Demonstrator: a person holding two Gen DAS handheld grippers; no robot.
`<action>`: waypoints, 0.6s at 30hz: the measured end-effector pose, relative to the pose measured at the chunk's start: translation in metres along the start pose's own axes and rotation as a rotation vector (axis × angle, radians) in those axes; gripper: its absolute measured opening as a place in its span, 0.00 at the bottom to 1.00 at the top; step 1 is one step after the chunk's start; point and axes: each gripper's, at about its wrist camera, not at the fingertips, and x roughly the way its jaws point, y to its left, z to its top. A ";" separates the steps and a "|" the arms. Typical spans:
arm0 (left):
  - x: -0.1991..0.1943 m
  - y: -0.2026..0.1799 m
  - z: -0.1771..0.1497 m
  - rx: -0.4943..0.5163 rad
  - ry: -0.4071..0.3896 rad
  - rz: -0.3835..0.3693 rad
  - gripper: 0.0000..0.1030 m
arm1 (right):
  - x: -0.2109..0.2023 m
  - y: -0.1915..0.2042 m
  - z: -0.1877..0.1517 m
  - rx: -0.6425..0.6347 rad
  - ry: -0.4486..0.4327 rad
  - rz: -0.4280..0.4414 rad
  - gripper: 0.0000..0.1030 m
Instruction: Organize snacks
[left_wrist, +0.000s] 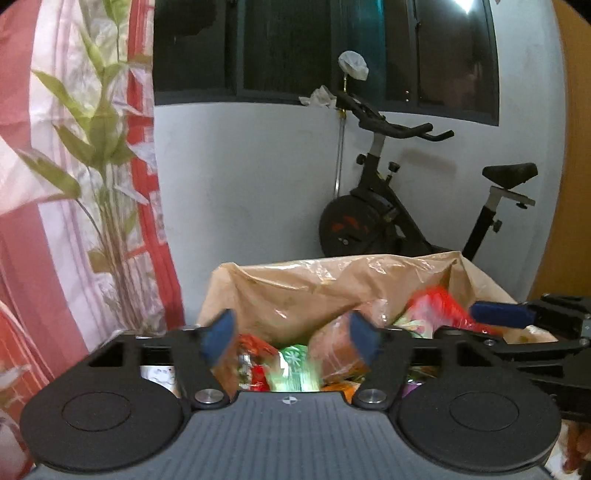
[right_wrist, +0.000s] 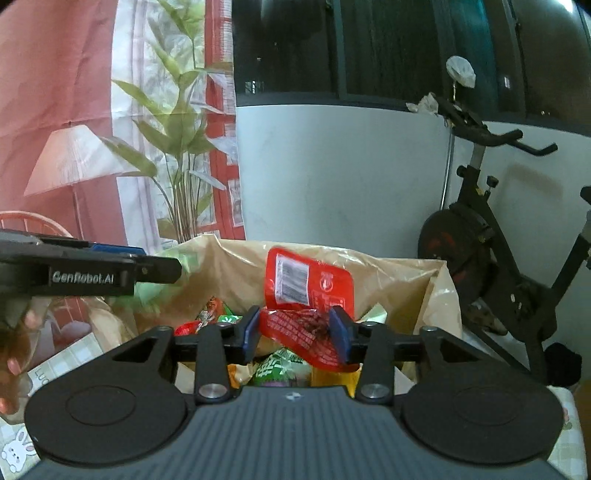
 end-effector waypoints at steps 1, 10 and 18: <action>-0.003 0.000 0.001 0.007 -0.005 0.011 0.81 | 0.000 0.001 0.001 0.000 0.001 -0.004 0.55; -0.036 0.010 0.005 0.003 -0.029 0.052 0.89 | -0.022 0.011 0.010 0.017 -0.023 0.016 0.88; -0.075 0.024 0.006 -0.040 -0.071 0.046 0.90 | -0.056 0.018 0.016 0.082 -0.071 -0.018 1.00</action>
